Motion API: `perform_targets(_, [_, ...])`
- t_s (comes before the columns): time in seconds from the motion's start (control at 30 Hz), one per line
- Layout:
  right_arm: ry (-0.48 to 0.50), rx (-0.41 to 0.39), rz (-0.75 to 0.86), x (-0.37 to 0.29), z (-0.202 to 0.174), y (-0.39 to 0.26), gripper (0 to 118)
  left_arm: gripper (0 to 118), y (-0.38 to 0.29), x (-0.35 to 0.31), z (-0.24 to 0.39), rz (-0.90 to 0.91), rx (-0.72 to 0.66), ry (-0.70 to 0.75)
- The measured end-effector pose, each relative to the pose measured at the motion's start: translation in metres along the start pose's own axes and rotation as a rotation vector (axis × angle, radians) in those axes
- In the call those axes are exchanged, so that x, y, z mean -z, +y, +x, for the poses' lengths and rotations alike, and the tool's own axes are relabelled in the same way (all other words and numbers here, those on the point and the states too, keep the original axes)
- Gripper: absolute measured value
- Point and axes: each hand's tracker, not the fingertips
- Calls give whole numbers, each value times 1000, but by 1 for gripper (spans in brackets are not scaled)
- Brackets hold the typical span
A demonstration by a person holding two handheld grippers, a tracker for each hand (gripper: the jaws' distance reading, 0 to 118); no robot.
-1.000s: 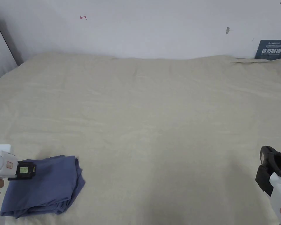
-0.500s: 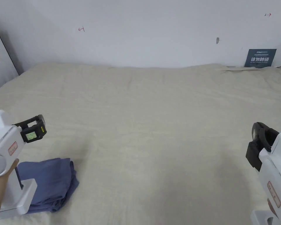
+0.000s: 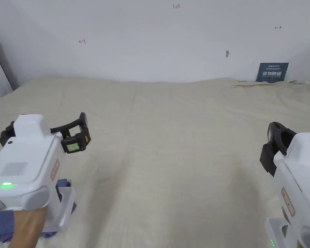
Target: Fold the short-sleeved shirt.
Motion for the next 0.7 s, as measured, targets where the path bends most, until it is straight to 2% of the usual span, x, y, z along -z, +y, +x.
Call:
perform_targets(0.27, [-25,8,2,-2,6,-5,1,118,-28,-16,39,22,-64,-61])
perform_targets(0.33, [-27,8,1,-2,7,-7,1,114,-32,-21,49,33,-44,-73])
perform_targets(0.4, [-32,7,2,-2,8,-8,1,99,-33,-25,60,20,8,-85])
perform_targets(0.43, [-34,8,2,-3,9,-8,1,87,-34,-26,64,21,22,-99])
perform_targets(0.47, [-36,10,4,-3,9,-9,1,70,-35,-27,67,17,37,-114])
perform_targets(0.57, [-41,12,4,-3,10,-11,1,34,-36,-30,79,16,54,-116])
perform_targets(0.6, [-42,12,2,-3,10,-11,1,18,-34,-31,79,1,44,-157])
perform_targets(0.63, [-41,14,1,-3,10,-12,1,8,-34,-31,80,-6,35,-163])
perform_targets(0.7, [-40,17,0,-3,10,-13,1,2,-35,-31,85,-4,45,-158])
